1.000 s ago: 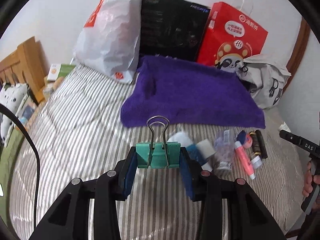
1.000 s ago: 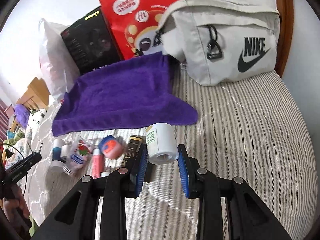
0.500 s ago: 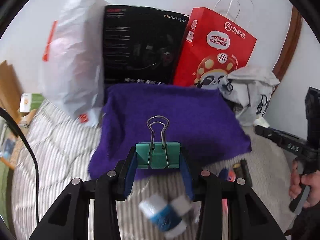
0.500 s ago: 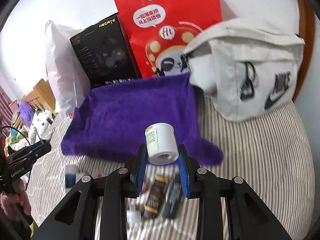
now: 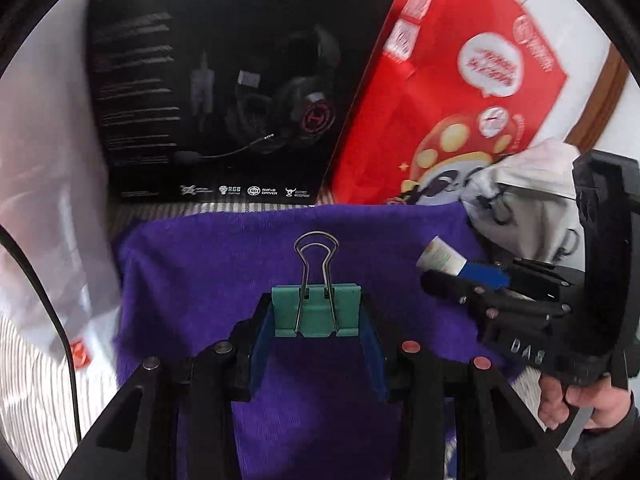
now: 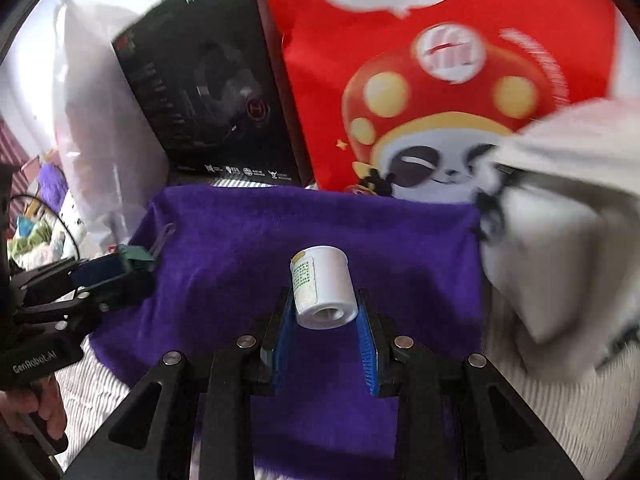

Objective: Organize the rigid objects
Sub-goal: 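Release the clip on the purple towel from left tool while right tool releases tape roll, then withdraw both open tools from the towel back toward the items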

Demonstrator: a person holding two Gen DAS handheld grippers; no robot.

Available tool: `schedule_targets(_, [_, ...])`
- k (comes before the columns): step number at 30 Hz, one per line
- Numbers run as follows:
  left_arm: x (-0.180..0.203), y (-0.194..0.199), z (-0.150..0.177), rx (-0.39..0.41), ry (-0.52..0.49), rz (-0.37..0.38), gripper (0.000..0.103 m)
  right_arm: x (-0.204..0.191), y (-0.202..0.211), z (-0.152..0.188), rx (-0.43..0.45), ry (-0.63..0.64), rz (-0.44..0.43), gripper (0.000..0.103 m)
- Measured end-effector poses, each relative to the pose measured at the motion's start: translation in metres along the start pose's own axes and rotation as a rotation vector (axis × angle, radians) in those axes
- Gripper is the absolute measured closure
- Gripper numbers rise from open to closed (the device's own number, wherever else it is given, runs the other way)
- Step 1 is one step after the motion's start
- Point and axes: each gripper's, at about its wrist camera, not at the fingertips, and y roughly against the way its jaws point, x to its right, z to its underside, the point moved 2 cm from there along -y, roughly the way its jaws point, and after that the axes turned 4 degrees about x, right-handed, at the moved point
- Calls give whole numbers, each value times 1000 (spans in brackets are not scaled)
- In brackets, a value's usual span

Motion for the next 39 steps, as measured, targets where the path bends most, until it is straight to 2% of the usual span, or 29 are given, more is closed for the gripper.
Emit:
schedule_targets(6, [0, -35, -8, -57, -27, -39, 64, -1, -41, -13, -69, 40, 9, 73])
schedule_targets(11, [-1, -47, -5, -89, -45, -66, 64, 5, -61, -10, -104, 67, 38, 73])
schedule_targets(24, [-6, -48, 8, -114, -129, -101, 63, 5, -65, -7, -116, 159, 35, 72])
schedule_targets(27, [-7, -44, 12, -113, -139, -95, 59, 3, -66, -6, -109, 174, 34, 71])
schedule_targets(29, [-8, -41, 16, -126, -146, -88, 49, 4, -64, -5, -107, 193, 25, 69])
schedule_targets(31, [-9, -38, 19, -143, -142, -82, 39, 5, -62, -2, -116, 198, 19, 60])
schedule_targets(33, [-10, -34, 22, -154, -134, -94, 38, 7, -57, 1, -128, 200, 15, 56])
schedule_targets(35, [-12, -27, 24, -160, -134, -108, 38, 7, -48, 7, -126, 206, 34, 56])
schedule_targets(36, [-13, -18, 26, -150, -133, -119, 38, 8, -40, 10, -120, 202, 38, 56])
schedule_targets(38, [-14, 0, 28, -121, -117, -126, 27, 8, -22, 16, -103, 180, 29, 54])
schedule_targets(39, [-15, 16, 31, -94, -99, -116, 23, 9, -10, 20, -94, 162, 29, 47])
